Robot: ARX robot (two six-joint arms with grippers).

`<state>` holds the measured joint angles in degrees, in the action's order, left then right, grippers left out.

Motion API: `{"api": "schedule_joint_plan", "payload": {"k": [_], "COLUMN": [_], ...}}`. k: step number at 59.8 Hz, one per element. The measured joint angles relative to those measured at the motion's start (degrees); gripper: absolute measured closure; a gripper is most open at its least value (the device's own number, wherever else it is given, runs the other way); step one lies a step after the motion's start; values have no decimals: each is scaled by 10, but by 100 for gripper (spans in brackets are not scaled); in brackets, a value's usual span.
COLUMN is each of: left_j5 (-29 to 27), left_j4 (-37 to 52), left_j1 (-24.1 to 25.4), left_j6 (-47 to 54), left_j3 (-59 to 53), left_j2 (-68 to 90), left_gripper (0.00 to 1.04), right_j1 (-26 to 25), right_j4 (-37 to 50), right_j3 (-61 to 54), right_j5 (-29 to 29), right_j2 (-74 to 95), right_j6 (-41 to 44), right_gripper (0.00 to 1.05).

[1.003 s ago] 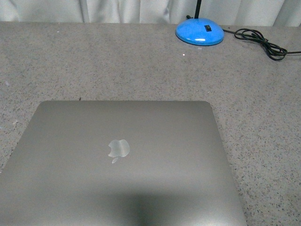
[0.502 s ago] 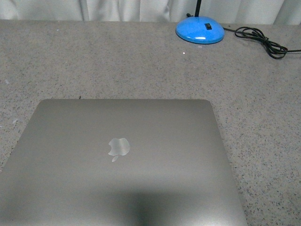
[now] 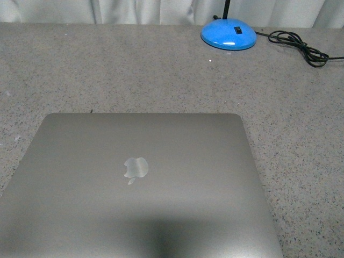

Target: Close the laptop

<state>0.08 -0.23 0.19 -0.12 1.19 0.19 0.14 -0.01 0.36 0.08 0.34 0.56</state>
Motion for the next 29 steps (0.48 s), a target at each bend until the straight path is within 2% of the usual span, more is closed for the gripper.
{"api": "schedule_joint_plan", "payload": {"k": [29], "left_j5": [0], "left_j4": [0], "left_j1": [0], "left_j6": [0], "left_j3": [0], "left_j2": [0], "left_gripper": [6], "right_j1": [0], "right_j4": [0], "right_j3": [0], "right_j5": [0], "right_j2": [0], "right_j6": [0], "right_gripper": [9]}}
